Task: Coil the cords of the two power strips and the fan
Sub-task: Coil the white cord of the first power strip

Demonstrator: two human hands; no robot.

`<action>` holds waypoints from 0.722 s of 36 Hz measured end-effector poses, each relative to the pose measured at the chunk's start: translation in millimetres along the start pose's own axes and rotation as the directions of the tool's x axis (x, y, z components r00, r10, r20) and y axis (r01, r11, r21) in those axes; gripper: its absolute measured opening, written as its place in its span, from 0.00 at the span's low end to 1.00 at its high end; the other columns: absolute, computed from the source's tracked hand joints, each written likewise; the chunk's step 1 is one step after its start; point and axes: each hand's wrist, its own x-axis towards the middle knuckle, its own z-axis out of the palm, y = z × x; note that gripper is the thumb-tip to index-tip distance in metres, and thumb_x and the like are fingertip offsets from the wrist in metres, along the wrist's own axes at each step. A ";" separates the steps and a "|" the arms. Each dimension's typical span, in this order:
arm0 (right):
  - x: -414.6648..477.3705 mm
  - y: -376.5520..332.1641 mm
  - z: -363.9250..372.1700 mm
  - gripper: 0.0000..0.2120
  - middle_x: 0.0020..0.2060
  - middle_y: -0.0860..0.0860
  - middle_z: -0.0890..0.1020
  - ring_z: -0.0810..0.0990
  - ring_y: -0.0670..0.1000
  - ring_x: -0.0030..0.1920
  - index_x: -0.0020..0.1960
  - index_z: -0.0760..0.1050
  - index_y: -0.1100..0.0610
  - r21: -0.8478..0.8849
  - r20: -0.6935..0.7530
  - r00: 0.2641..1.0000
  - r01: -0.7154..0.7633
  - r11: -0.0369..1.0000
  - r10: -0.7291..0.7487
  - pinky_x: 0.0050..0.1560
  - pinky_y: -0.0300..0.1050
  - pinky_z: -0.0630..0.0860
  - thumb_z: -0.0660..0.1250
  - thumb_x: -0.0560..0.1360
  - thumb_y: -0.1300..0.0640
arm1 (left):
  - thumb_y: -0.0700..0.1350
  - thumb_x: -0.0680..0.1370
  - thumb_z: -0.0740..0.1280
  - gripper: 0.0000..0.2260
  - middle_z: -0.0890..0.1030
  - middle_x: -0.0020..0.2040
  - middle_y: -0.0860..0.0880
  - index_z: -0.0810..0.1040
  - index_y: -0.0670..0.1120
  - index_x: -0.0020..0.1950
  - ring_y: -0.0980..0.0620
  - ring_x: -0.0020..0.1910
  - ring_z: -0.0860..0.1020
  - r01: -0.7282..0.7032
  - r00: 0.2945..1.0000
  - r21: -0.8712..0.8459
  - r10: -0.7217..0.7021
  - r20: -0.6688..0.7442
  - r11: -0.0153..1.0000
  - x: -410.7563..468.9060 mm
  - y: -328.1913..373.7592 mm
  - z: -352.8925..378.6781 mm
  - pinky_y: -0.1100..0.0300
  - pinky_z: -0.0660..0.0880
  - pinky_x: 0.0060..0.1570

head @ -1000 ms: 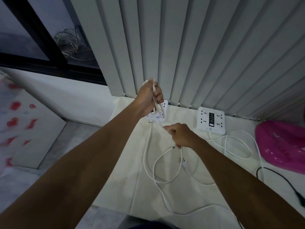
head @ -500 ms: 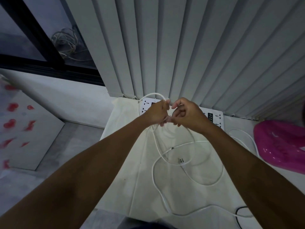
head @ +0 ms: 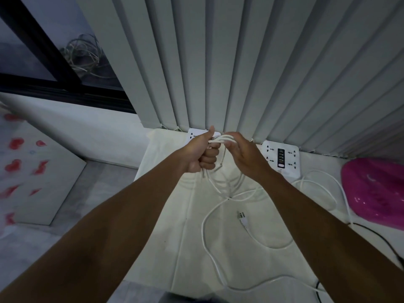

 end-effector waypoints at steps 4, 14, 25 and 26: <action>4.4 10.3 3.3 0.20 0.43 0.44 0.83 0.83 0.48 0.44 0.61 0.75 0.46 0.091 0.030 0.989 -0.146 0.985 0.144 0.48 0.47 0.77 0.58 0.79 0.34 | 0.67 0.80 0.52 0.27 0.56 0.21 0.54 0.60 0.50 0.30 0.56 0.18 0.52 0.040 0.998 -0.161 -0.031 0.055 0.986 5.3 -7.5 -9.3 0.66 0.52 0.19; 18.1 42.3 14.8 0.23 0.23 0.42 0.75 0.72 0.42 0.23 0.39 0.76 0.51 0.151 -0.032 0.934 -0.347 0.925 0.356 0.31 0.42 0.69 0.61 0.77 0.32 | 0.69 0.79 0.51 0.31 0.63 0.25 0.50 0.76 0.43 0.42 0.54 0.21 0.59 -0.067 0.977 -0.142 0.036 -0.210 0.988 43.7 -20.8 -4.6 0.63 0.63 0.23; 31.2 88.0 10.6 0.16 0.51 0.38 0.82 0.80 0.40 0.50 0.64 0.80 0.42 0.208 0.019 0.922 -0.382 0.900 0.387 0.48 0.28 0.69 0.69 0.77 0.42 | 0.56 0.85 0.54 0.17 0.73 0.42 0.47 0.72 0.44 0.60 0.48 0.34 0.77 -0.053 0.938 0.186 0.113 -0.328 0.981 78.1 -54.4 3.8 0.49 0.78 0.40; 31.3 91.6 10.2 0.18 0.52 0.43 0.83 0.80 0.40 0.47 0.67 0.79 0.43 0.231 0.056 0.919 -0.392 0.891 0.390 0.49 0.33 0.71 0.69 0.78 0.43 | 0.55 0.85 0.54 0.15 0.72 0.43 0.47 0.71 0.45 0.59 0.48 0.35 0.77 -0.021 0.940 0.158 0.073 -0.332 0.987 79.6 -54.2 2.5 0.51 0.78 0.40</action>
